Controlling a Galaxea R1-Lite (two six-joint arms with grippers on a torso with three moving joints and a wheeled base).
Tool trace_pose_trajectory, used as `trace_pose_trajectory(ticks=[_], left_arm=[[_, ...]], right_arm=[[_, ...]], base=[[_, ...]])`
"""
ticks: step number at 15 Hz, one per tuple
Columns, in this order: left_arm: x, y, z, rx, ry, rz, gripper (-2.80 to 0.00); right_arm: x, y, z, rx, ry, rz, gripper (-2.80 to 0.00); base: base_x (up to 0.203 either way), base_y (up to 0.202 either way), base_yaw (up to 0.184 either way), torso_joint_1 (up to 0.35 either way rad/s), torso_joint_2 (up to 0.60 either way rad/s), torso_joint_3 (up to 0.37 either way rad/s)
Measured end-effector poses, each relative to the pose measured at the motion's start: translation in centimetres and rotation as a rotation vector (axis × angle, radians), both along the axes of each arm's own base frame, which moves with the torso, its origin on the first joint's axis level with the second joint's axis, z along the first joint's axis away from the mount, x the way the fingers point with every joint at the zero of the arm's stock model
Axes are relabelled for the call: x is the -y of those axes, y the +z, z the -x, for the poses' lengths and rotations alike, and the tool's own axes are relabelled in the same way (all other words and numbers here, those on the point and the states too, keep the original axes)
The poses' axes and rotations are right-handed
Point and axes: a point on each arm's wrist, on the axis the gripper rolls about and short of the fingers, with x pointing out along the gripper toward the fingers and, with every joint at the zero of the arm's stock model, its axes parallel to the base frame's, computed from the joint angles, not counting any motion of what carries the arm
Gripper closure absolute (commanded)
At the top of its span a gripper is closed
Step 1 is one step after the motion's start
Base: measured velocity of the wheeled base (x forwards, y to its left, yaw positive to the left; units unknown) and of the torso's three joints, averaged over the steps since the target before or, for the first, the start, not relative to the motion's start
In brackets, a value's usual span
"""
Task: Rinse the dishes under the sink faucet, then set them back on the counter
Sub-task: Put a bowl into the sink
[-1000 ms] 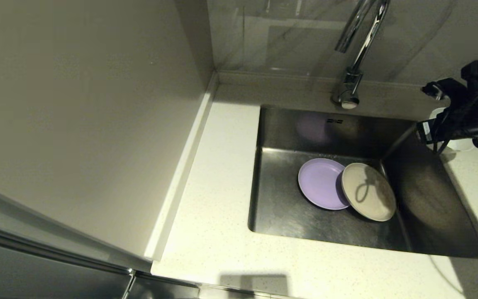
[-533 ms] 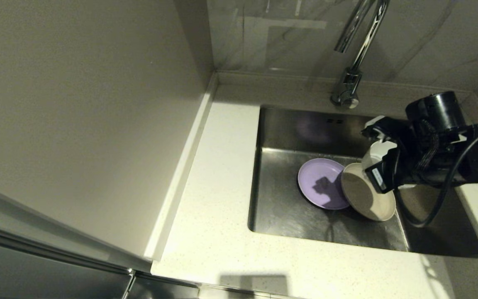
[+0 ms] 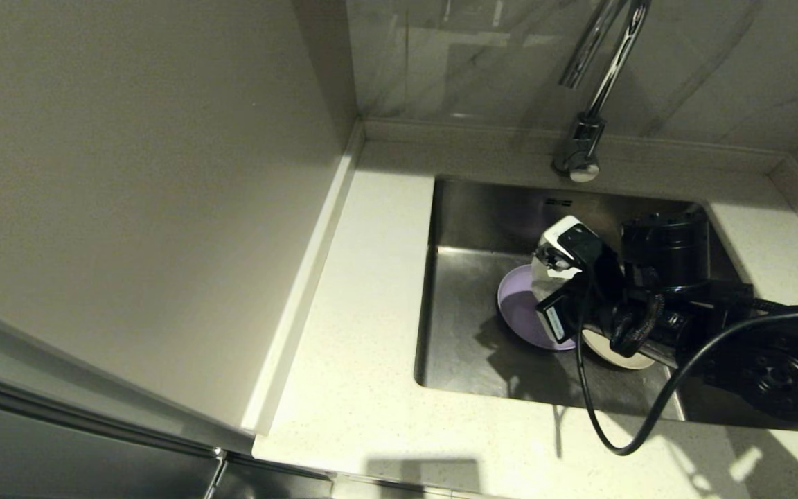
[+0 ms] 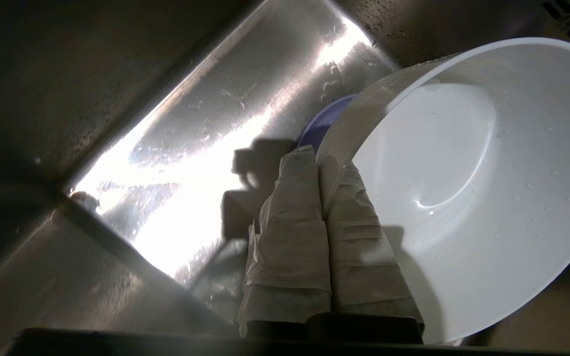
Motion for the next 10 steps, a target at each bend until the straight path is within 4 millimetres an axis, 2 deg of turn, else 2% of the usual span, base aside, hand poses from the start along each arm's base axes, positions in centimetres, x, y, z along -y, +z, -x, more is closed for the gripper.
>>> trace_pose_trajectory(ticks=[4,10], left_arm=[[0.0,0.0,0.0,0.000,0.000,0.000,0.00],[0.0,0.0,0.0,0.000,0.000,0.000,0.00]], right_arm=[[-1.2,-2.6,-2.5,-0.034,0.000,0.016,0.00],[-2.7,-5.0,-8.7,-0.027,-0.005,0.015,0.00]], base=[[0.000,0.000,0.000,0.000,0.00,0.000],[0.000,0.000,0.000,0.000,0.00,0.000]])
